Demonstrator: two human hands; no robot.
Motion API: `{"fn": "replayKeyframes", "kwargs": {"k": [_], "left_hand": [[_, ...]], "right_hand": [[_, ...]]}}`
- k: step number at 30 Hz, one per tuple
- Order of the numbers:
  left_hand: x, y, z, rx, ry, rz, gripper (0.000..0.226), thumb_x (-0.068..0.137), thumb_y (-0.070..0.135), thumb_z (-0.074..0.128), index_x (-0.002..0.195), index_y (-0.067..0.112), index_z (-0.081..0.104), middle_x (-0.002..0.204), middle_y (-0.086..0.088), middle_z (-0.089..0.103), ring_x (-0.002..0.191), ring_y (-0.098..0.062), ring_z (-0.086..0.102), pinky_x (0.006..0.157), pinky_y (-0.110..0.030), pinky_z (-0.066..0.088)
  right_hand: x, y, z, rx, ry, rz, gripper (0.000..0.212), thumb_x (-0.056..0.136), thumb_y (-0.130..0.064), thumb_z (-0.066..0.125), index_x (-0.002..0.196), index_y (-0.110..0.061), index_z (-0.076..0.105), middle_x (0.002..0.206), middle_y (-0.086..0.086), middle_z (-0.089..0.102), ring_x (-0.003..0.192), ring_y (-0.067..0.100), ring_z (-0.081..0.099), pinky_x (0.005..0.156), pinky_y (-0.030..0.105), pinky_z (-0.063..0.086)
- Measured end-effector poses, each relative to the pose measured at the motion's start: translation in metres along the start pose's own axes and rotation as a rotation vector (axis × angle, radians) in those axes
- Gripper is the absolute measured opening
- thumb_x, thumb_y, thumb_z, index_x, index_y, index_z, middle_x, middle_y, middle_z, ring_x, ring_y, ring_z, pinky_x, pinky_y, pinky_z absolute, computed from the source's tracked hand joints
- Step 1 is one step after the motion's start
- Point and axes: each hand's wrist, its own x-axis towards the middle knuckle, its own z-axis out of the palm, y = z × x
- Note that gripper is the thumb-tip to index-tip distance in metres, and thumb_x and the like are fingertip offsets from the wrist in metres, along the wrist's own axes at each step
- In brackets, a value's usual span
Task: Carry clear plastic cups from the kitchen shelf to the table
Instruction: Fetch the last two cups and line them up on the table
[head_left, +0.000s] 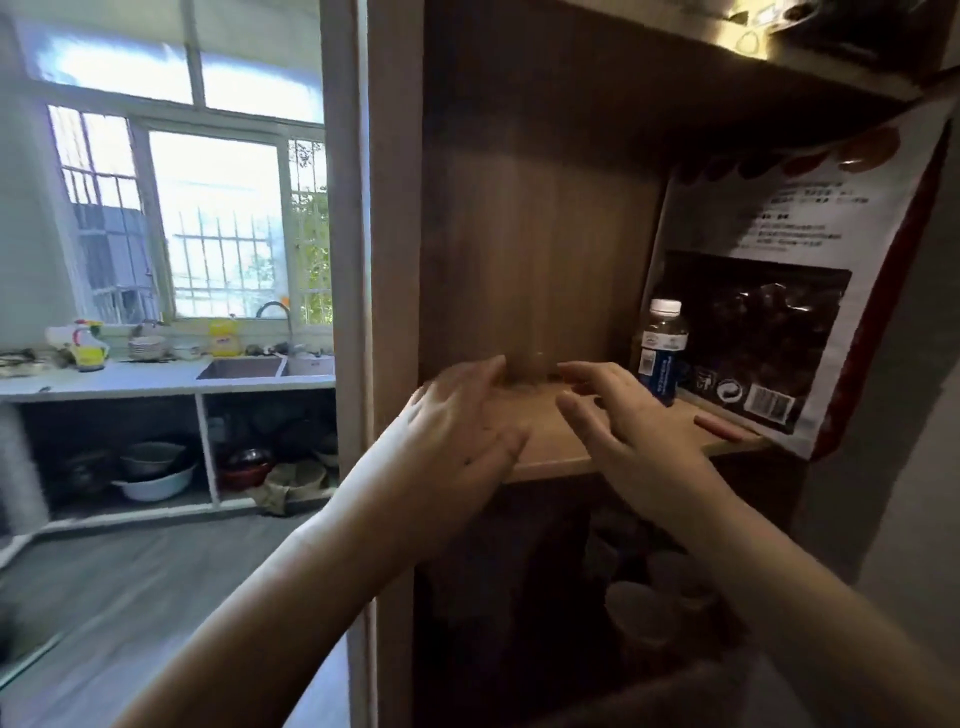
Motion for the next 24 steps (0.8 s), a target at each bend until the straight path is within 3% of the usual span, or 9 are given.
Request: {"fn": "replayKeyframes", "kwargs": {"k": [4, 8, 15, 21, 24], "left_hand": [[0.046, -0.006, 0.039, 0.065, -0.025, -0.107, 0.066, 0.089, 0.047, 0.045, 0.144, 0.022, 0.019, 0.151, 0.002, 0.028, 0.135, -0.013, 0.025, 0.100, -0.021, 0.019], [0.092, -0.020, 0.081, 0.114, -0.044, -0.305, 0.069, 0.089, 0.049, 0.044, 0.145, 0.028, 0.010, 0.154, 0.003, 0.018, 0.139, -0.017, 0.017, 0.103, -0.033, 0.023], [0.144, -0.057, 0.121, 0.283, -0.106, -0.465, 0.069, 0.089, 0.042, 0.048, 0.145, 0.016, 0.017, 0.152, -0.007, 0.025, 0.137, -0.025, 0.023, 0.109, -0.038, 0.024], [0.157, -0.075, 0.137, 0.316, -0.105, -0.458, 0.058, 0.089, 0.038, 0.051, 0.139, 0.015, 0.032, 0.141, -0.008, 0.039, 0.129, -0.025, 0.034, 0.103, -0.036, 0.031], [0.159, -0.083, 0.139, 0.324, -0.104, -0.467, 0.049, 0.088, 0.035, 0.052, 0.133, 0.017, 0.041, 0.133, -0.007, 0.047, 0.122, -0.024, 0.040, 0.099, -0.035, 0.034]], "right_hand": [[0.049, 0.055, 0.002, 0.049, -0.054, -0.029, 0.068, 0.079, -0.068, 0.029, 0.129, -0.024, 0.046, 0.124, -0.007, 0.052, 0.110, 0.003, 0.049, 0.085, 0.019, 0.040], [0.090, 0.102, 0.009, -0.009, -0.100, -0.096, 0.058, 0.084, -0.062, 0.036, 0.130, -0.027, 0.043, 0.126, -0.009, 0.050, 0.107, -0.001, 0.045, 0.082, 0.016, 0.037], [0.149, 0.156, 0.028, 0.053, -0.213, -0.127, 0.055, 0.087, -0.049, 0.048, 0.132, -0.018, 0.043, 0.132, 0.003, 0.049, 0.115, 0.013, 0.048, 0.092, 0.028, 0.042], [0.173, 0.182, 0.053, -0.015, -0.275, -0.215, 0.054, 0.084, -0.052, 0.053, 0.130, -0.024, 0.045, 0.127, -0.003, 0.052, 0.100, 0.001, 0.041, 0.076, 0.016, 0.034], [0.174, 0.191, 0.062, -0.014, -0.274, -0.225, 0.054, 0.083, -0.051, 0.053, 0.129, -0.024, 0.045, 0.125, -0.003, 0.054, 0.100, 0.002, 0.041, 0.078, 0.019, 0.033]]}}
